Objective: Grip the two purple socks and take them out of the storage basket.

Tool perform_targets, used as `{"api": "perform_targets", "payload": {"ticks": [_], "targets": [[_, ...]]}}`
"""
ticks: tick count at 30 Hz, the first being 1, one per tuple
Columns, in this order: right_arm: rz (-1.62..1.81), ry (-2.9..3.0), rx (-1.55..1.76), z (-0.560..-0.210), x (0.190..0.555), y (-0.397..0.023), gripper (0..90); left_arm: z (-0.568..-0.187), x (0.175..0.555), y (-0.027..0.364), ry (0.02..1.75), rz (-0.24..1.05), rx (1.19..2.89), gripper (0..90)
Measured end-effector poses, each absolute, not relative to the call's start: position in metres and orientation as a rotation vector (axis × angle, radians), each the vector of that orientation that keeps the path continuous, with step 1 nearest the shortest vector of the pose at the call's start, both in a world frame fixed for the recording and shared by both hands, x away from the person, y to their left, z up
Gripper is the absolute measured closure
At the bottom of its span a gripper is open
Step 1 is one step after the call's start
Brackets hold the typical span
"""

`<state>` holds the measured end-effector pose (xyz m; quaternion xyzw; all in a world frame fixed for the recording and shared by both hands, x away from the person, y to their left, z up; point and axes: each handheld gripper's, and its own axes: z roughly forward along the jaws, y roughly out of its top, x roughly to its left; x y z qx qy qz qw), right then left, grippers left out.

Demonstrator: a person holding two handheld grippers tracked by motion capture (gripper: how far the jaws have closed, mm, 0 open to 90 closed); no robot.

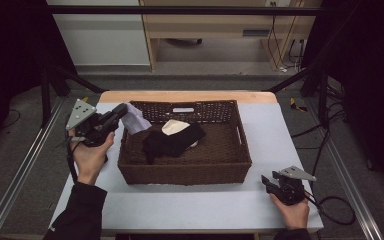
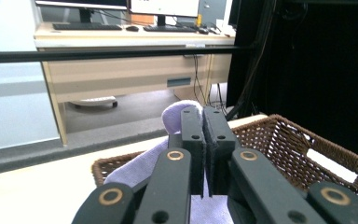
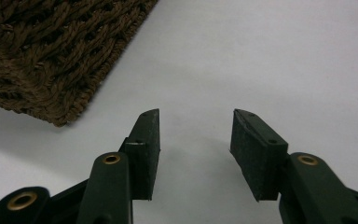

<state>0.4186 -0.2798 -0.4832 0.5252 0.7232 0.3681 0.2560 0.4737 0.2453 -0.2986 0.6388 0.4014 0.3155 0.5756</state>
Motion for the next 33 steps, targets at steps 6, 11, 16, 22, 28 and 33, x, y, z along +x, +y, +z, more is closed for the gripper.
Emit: {"api": "perform_targets", "payload": {"ticks": [6, 11, 16, 22, 28, 33], "targets": [[0.999, 1.964, 1.422, -0.483, 0.419, -0.28, 52.7, -0.292, 0.464, 0.268, 0.958, 0.775, 1.47, 87.5], [0.998, 1.963, 1.422, -0.483, 0.418, -0.28, 52.7, -0.296, 0.457, 0.29, 0.991, 0.814, 1.463, 87.5], [0.996, 1.964, 1.421, -0.484, 0.418, -0.28, 52.7, -0.307, 0.454, 0.306, 1.033, 0.808, 1.452, 87.5], [0.996, 1.964, 1.423, -0.484, 0.418, -0.279, 52.7, -0.319, 0.45, 0.319, 1.069, 0.807, 1.443, 87.5], [0.995, 1.963, 1.42, -0.484, 0.418, -0.279, 52.2, -0.344, 0.449, 0.329, 1.128, 0.805, 1.461, 87.5], [0.993, 1.964, 1.421, -0.484, 0.418, -0.279, 50.9, -0.364, 0.45, 0.334, 1.173, 0.788, 1.484, 87.4]]}}
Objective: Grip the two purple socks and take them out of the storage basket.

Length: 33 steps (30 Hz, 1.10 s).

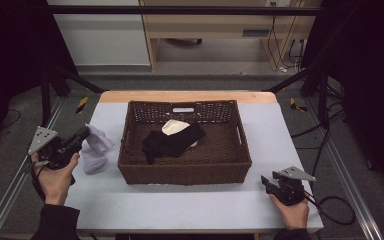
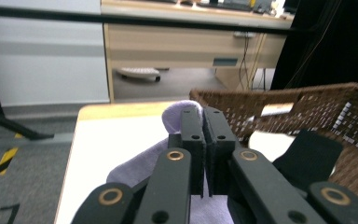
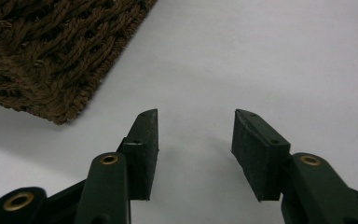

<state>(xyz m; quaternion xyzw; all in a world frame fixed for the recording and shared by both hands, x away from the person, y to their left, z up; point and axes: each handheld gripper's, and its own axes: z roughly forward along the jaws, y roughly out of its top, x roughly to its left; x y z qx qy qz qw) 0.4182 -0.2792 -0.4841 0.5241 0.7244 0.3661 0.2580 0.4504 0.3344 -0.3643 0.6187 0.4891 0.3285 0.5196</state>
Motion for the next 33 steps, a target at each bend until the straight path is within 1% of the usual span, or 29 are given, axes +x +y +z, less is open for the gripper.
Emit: {"api": "perform_targets", "payload": {"ticks": [7, 9, 10, 18, 27, 30, 31, 33], "targets": [[0.993, 1.962, 1.423, -0.484, 0.418, -0.279, 48.5, -0.388, 0.453, 0.338, 1.224, 0.769, 1.52, 87.3], [0.99, 1.962, 1.429, -0.484, 0.418, -0.279, 46.5, -0.394, 0.453, 0.339, 1.237, 0.768, 1.532, 87.3], [0.989, 1.961, 1.429, -0.485, 0.418, -0.279, 45.7, -0.401, 0.455, 0.339, 1.253, 0.766, 1.566, 87.2], [0.982, 1.954, 1.43, -0.485, 0.419, -0.279, 40.6, -0.429, 0.464, 0.34, 1.324, 0.744, 1.666, 87.1], [0.975, 1.955, 1.427, -0.486, 0.42, -0.279, 37.2, -0.444, 0.466, 0.337, 1.341, 0.709, 1.723, 86.5], [0.973, 1.954, 1.427, -0.486, 0.42, -0.279, 36.2, -0.446, 0.467, 0.336, 1.342, 0.702, 1.74, 83.9], [0.975, 1.954, 1.435, -0.486, 0.42, -0.279, 34.9, -0.448, 0.466, 0.335, 1.344, 0.699, 1.741, 77.6], [0.977, 1.953, 1.436, -0.486, 0.42, -0.279, 33.9, -0.449, 0.466, 0.334, 1.336, 0.685, 1.742, 70.5]]}}
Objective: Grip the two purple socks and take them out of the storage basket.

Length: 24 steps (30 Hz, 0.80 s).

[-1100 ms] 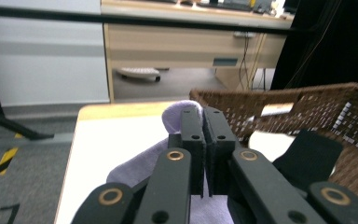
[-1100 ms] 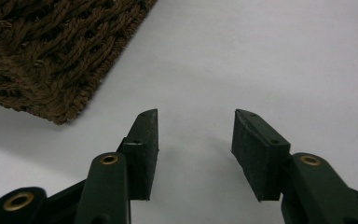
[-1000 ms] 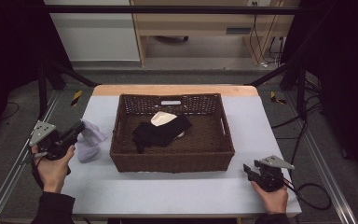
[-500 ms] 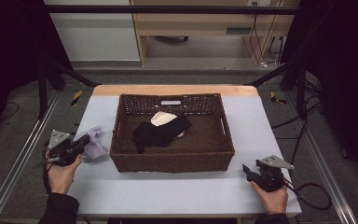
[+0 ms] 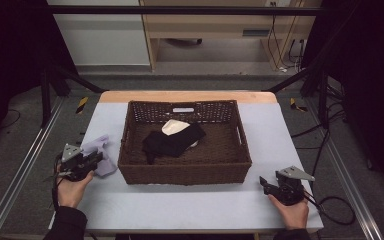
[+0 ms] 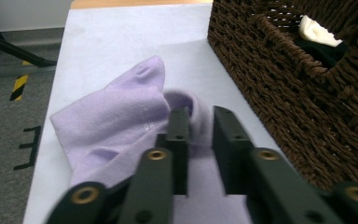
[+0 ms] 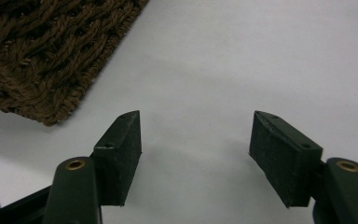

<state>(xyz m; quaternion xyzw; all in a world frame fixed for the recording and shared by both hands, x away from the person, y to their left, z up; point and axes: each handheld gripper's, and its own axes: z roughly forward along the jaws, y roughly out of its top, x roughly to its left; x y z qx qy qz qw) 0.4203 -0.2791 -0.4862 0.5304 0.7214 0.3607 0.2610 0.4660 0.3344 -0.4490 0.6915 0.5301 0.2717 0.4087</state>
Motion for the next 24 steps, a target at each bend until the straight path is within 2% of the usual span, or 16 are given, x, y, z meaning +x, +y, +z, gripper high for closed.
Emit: {"api": "perform_targets", "payload": {"ticks": [2, 3, 8, 24], "targets": [[0.976, 1.953, 1.439, -0.486, 0.42, -0.279, 33.6, -0.449, 0.465, 0.334, 1.329, 0.693, 1.739, 67.5], [0.977, 1.957, 1.438, -0.486, 0.421, -0.279, 32.5, -0.447, 0.464, 0.335, 1.325, 0.705, 1.717, 56.0], [0.983, 1.951, 1.44, -0.486, 0.42, -0.279, 31.3, -0.439, 0.455, 0.338, 1.303, 0.724, 1.657, 40.2], [1.001, 1.931, 1.46, -0.485, 0.418, -0.282, 27.0, -0.452, 0.424, 0.36, 1.345, 0.742, 1.708, 28.2]]}}
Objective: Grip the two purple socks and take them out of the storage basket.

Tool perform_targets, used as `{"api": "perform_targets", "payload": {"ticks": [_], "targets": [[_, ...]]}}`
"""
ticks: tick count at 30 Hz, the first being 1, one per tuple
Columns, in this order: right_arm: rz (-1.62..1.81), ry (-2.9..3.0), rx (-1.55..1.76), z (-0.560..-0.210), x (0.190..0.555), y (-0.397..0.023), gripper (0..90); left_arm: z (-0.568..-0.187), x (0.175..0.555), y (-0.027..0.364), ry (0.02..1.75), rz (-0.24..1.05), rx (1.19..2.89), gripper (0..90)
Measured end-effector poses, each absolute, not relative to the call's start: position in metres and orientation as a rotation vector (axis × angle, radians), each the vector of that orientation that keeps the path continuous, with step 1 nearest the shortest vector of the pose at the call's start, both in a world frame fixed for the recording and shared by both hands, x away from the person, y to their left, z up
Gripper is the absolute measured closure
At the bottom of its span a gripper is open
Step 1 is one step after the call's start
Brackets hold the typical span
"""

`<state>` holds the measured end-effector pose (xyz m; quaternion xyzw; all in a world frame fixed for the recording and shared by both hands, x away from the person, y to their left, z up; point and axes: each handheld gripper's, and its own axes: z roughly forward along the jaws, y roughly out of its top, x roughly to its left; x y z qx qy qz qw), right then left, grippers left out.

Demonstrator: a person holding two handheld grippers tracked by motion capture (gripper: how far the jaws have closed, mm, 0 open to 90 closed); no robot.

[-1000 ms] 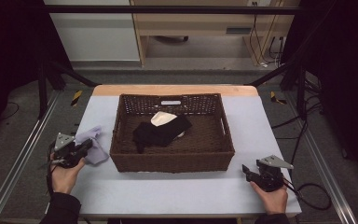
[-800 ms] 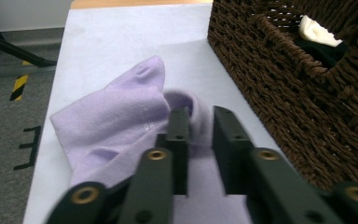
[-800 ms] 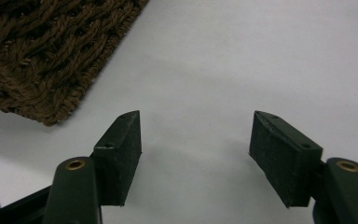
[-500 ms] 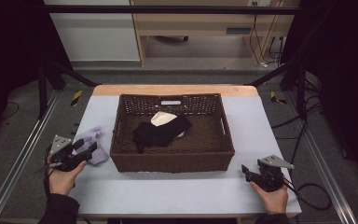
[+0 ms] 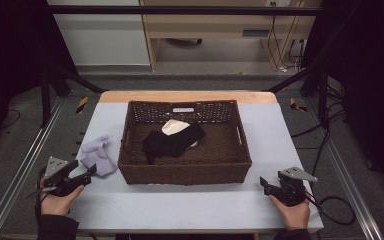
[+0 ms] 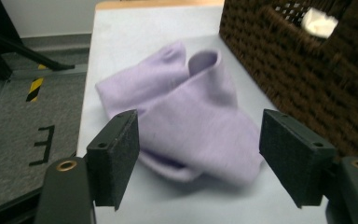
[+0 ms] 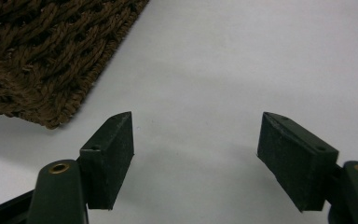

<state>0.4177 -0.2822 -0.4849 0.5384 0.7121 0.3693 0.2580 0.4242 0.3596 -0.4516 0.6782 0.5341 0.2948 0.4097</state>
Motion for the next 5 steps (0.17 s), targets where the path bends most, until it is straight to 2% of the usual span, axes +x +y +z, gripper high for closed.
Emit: {"api": "perform_targets", "payload": {"ticks": [5], "targets": [[0.998, 1.925, 1.464, -0.4847, 0.4179, -0.283, 26.5, -0.4598, 0.4149, 0.3639, 1.387, 0.742, 1.73, 27.5]]}}
